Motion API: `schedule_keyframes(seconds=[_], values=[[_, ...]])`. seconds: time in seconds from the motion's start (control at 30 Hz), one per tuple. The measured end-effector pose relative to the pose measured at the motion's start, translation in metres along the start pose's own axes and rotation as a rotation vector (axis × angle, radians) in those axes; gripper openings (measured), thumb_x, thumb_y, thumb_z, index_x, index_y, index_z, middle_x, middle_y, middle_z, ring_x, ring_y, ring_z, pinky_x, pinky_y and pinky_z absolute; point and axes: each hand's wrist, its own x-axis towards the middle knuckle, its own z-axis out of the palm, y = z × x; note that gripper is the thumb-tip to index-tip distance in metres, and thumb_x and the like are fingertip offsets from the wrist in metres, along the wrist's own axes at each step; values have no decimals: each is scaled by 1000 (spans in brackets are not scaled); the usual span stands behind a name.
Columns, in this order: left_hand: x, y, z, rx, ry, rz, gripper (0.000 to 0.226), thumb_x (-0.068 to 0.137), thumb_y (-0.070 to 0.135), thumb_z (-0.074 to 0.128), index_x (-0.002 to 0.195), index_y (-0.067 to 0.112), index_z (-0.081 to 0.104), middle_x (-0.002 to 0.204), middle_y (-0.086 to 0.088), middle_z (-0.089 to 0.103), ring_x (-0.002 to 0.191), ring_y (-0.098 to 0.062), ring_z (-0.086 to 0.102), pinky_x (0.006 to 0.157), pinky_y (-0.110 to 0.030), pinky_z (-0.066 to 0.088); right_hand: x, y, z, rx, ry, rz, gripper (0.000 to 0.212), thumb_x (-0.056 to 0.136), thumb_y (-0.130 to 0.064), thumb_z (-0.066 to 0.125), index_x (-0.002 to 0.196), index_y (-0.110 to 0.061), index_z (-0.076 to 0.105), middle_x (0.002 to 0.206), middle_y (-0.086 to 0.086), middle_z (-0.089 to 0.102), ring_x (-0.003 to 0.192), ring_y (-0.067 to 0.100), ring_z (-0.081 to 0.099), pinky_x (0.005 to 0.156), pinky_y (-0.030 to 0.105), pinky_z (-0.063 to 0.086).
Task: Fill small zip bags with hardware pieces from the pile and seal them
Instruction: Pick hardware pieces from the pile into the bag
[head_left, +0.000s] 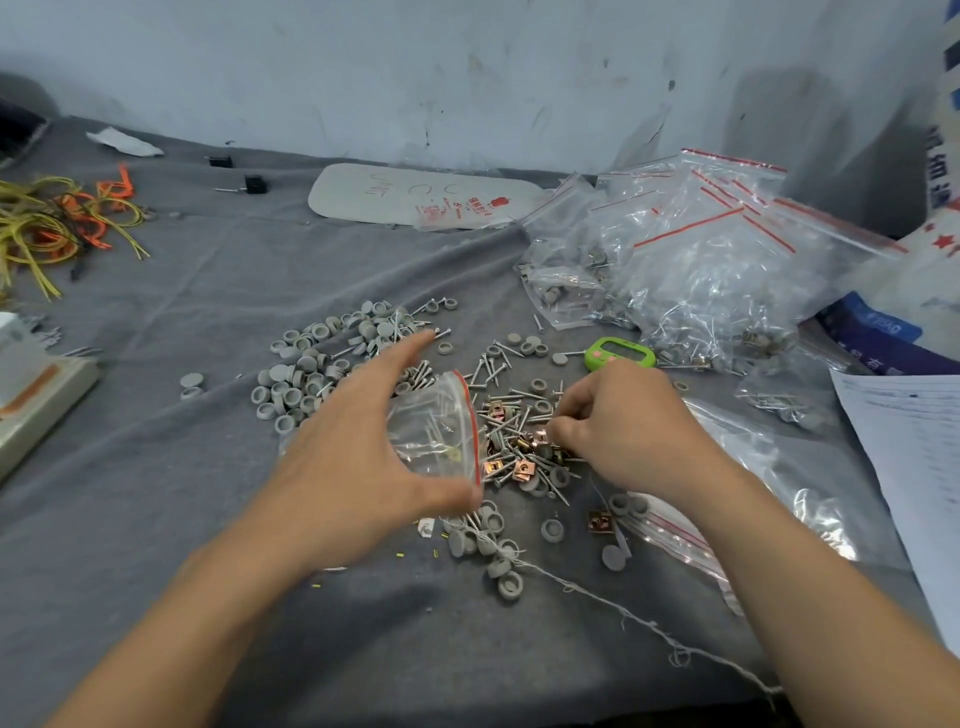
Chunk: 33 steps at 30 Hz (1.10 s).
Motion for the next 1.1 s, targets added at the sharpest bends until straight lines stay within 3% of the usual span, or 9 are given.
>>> schedule_keyframes(seconds=[0.07,0.13,0.23,0.37,0.47,0.57,0.73,0.9,1.1], values=[[2,-1,3,147,-83,-4,139,35,69,82,148,65,0,151,24,40,140,-14,40,114,-50,39,-2,-5,5,-33,106,15,7,88,-35,76,81,-32,77,79,-11,74,76,14,66,77,31,56],[6,-5,8,122,-40,-45,134,46,52,91,147,66,4,139,19,53,133,-20,50,110,-50,44,-4,-13,8,40,168,-33,3,86,-30,76,86,-32,78,81,-11,75,80,15,68,79,31,58],[12,-17,15,-34,133,-68,108,64,34,88,145,60,22,108,26,59,94,4,57,83,-31,48,-13,-30,18,60,-16,-143,9,83,-31,76,90,-34,80,83,-10,76,83,15,70,79,28,58],[18,-28,7,-113,268,-118,97,67,19,84,137,62,31,99,32,59,89,3,58,73,-17,38,-15,-39,26,-57,-99,-218,19,87,-31,74,106,-35,78,100,-4,77,99,24,68,85,30,55],[18,-30,5,-95,278,-137,98,68,18,84,137,62,31,101,31,59,82,14,54,67,-10,34,-13,-40,27,-118,-113,-246,24,88,-26,72,110,-35,76,102,-2,76,99,27,68,86,33,56],[16,-29,5,-87,269,-138,98,69,19,84,139,61,29,99,31,56,82,25,51,65,-8,32,-15,-40,32,-165,-150,-255,27,88,-20,68,111,-33,75,99,1,76,95,29,69,82,34,57],[16,-28,4,-95,266,-138,99,70,18,83,141,60,29,97,35,53,81,18,48,69,-10,33,-10,-28,29,-26,-170,-174,10,85,-25,73,88,-33,68,74,-9,63,78,21,62,70,29,49],[17,-27,2,-104,268,-129,97,70,20,83,143,58,30,100,25,58,90,-4,49,84,-27,35,-9,-14,24,43,-153,-170,13,88,-25,72,87,-32,62,79,-10,63,80,15,60,69,29,46],[17,-27,3,-108,254,-117,98,71,23,86,144,57,30,94,33,51,88,-1,49,83,-25,35,-7,-3,5,339,-117,-126,13,90,-17,73,86,-27,67,66,0,65,50,6,49,52,22,40]])
